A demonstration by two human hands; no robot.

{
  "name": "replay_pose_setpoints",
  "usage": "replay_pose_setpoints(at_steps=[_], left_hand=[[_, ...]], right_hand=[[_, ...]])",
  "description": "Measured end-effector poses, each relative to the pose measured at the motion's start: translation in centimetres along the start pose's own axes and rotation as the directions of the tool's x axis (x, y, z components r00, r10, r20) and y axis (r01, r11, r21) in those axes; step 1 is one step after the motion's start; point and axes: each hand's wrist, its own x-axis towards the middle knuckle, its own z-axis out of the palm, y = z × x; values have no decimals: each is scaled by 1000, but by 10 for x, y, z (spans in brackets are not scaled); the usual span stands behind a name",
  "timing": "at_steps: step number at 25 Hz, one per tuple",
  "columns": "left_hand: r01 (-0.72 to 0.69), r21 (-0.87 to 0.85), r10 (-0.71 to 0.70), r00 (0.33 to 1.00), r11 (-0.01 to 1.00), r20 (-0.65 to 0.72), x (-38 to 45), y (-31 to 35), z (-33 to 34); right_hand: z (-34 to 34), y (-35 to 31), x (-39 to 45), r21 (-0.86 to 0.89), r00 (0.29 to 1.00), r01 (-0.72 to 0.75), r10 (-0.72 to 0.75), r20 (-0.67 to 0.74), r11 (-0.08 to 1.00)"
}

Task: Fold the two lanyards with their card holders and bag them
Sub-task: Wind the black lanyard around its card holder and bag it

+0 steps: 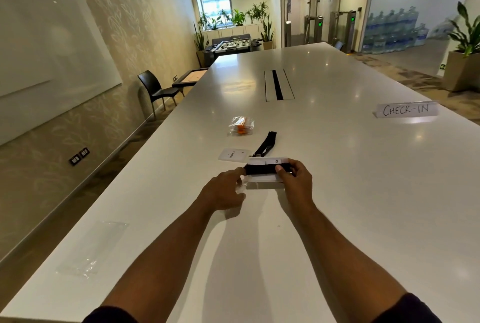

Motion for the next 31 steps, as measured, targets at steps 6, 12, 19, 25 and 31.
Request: replay_pose_setpoints(at_steps=[6, 12, 19, 25, 31], left_hand=[[53, 114, -80, 968, 992, 239, -3, -10, -13], [47, 170, -119, 888, 984, 445, -2, -9, -30], [21, 200, -65, 973, 980, 220, -4, -12, -39], [32, 425, -94, 988, 905, 125, -10, -16, -44], [81, 126, -102, 981, 989, 166, -13, -12, -39]], right_hand=[[0, 0, 0, 12, 1000, 8, -8, 11, 1000], [-1, 1, -1, 18, 999, 4, -5, 31, 1000], [0, 0, -1, 15, 999, 15, -16, 37, 1000], [-1, 0, -2, 21, 999, 9, -10, 49, 1000], [1, -1, -3, 24, 999, 14, -15, 52, 1000]])
